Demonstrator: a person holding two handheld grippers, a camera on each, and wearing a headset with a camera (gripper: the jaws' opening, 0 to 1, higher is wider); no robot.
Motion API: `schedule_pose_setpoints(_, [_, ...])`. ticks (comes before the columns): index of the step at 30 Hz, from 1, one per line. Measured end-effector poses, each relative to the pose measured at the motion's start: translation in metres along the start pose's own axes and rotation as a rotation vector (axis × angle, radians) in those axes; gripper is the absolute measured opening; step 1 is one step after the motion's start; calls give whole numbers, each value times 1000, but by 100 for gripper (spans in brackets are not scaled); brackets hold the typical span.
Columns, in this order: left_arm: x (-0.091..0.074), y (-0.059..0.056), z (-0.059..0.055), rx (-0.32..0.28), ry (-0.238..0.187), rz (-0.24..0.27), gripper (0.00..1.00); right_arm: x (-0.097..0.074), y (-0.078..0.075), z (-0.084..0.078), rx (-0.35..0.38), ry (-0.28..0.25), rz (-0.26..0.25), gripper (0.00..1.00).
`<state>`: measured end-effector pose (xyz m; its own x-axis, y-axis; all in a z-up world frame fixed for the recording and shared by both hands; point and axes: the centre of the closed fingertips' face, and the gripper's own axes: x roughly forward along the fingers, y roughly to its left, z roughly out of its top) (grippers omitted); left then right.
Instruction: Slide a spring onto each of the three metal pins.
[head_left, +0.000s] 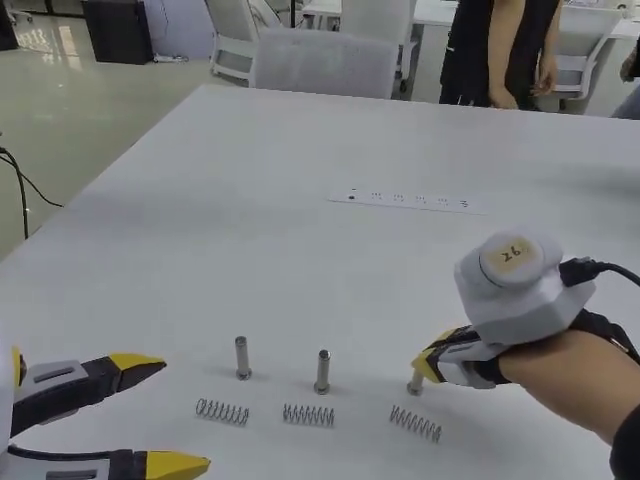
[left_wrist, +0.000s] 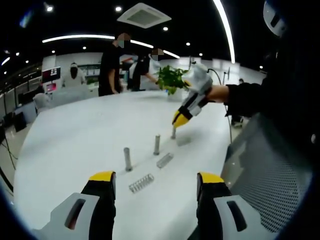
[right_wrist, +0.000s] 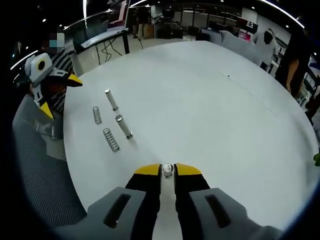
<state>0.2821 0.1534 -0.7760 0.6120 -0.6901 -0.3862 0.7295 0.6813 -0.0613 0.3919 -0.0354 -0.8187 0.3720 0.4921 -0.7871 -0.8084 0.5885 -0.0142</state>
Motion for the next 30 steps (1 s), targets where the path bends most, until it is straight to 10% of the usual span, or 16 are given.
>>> schedule_pose_setpoints(30, [2, 0, 2, 1, -6, -1, 61, -15, -4, -3, -32, -38, -14, 14])
